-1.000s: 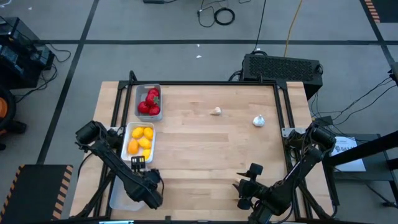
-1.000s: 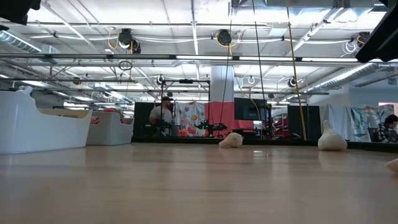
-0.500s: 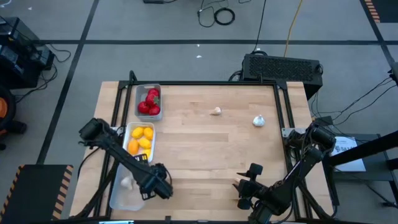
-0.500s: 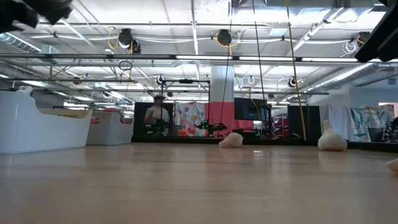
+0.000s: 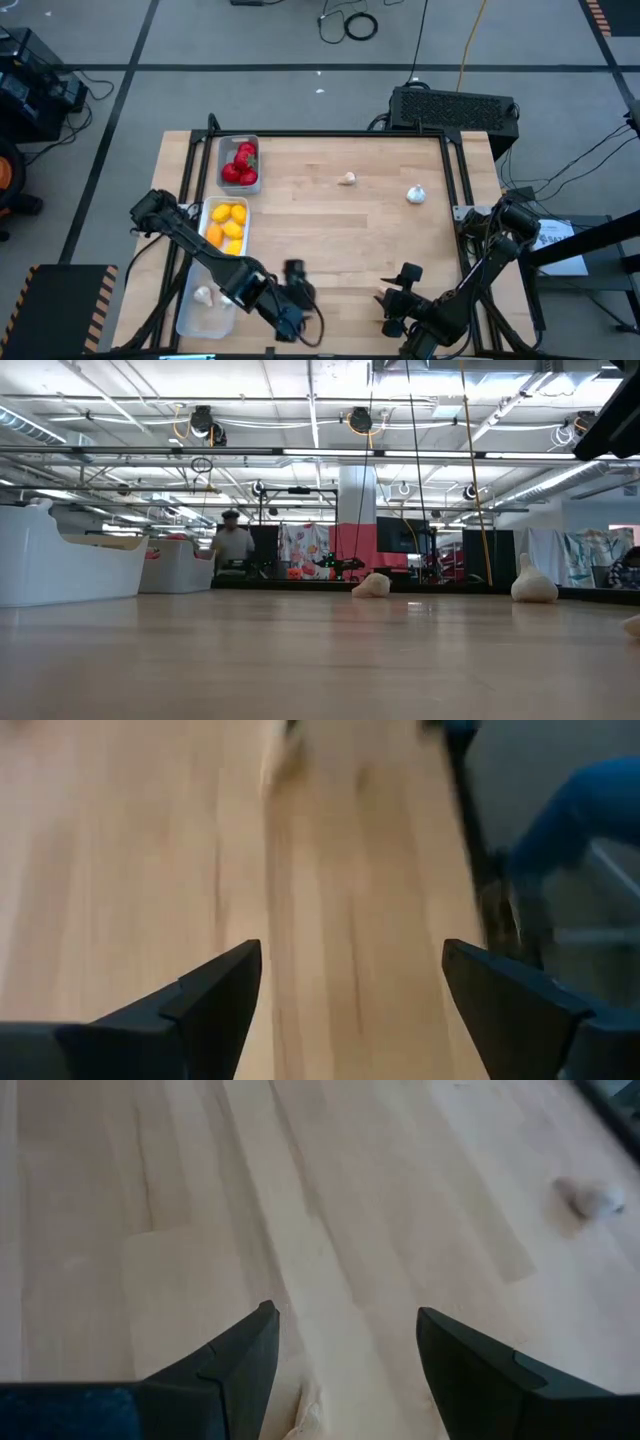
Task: Sort produce into baskets
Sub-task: Put the garlic into the transparent bin
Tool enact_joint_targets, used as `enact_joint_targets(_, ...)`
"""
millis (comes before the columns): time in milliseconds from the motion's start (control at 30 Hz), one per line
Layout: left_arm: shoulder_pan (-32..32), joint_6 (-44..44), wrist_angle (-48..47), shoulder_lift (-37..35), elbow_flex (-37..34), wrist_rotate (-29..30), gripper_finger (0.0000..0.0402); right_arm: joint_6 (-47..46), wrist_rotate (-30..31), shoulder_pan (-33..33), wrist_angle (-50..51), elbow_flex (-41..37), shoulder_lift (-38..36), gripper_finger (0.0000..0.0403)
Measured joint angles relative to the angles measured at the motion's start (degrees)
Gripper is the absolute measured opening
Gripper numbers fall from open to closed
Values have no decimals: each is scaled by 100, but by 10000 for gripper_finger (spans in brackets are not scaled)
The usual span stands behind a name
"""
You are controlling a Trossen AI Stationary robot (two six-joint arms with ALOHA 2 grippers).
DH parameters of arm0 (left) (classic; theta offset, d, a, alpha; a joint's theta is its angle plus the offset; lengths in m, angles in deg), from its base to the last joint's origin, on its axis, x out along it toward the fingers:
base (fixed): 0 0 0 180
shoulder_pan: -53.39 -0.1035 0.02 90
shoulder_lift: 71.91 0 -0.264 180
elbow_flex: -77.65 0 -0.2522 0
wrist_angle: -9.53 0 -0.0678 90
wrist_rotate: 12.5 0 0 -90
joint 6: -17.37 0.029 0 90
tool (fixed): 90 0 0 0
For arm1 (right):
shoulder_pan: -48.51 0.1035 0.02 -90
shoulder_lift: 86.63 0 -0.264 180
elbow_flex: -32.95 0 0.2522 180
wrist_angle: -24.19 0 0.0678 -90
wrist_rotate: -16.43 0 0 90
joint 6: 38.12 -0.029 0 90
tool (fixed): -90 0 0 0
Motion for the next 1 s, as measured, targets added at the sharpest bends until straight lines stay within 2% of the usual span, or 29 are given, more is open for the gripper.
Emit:
enact_joint_targets(100, -45, 999, 1279, 248, -244, 463, 318, -2, -358, 0, 7, 0, 0, 226)
enact_joint_targets(167, -187, 1513, 2142, 506, -337, 509, 318, -7, -612, 9, 30, -1, -2, 226)
enact_joint_targets(367, -775, 2483, 4059, 1582, -349, -259, 318, -173, -932, 30, 175, 0, -4, 226)
enact_joint_targets(500, -1248, 2512, 5169, 2338, -301, -1133, 318, -239, -1294, 137, 318, 0, -8, 226)
enact_joint_targets(567, -1447, 2368, 5595, 2675, -234, -1241, 318, -497, -1436, 225, 549, 2, -9, 226)
enact_joint_targets(700, -1751, 2000, 5870, 3096, -166, -1302, 318, -1187, -1460, 452, 1209, 2, -13, 226)
enact_joint_targets(867, -1923, 1737, 6384, 3316, -152, -1834, 318, -1859, -1256, 659, 1835, 2, -13, 226)
enact_joint_targets(1000, -1905, 1783, 6682, 3511, -149, -1905, 318, -1963, -816, 756, 1944, 2, -13, 226)
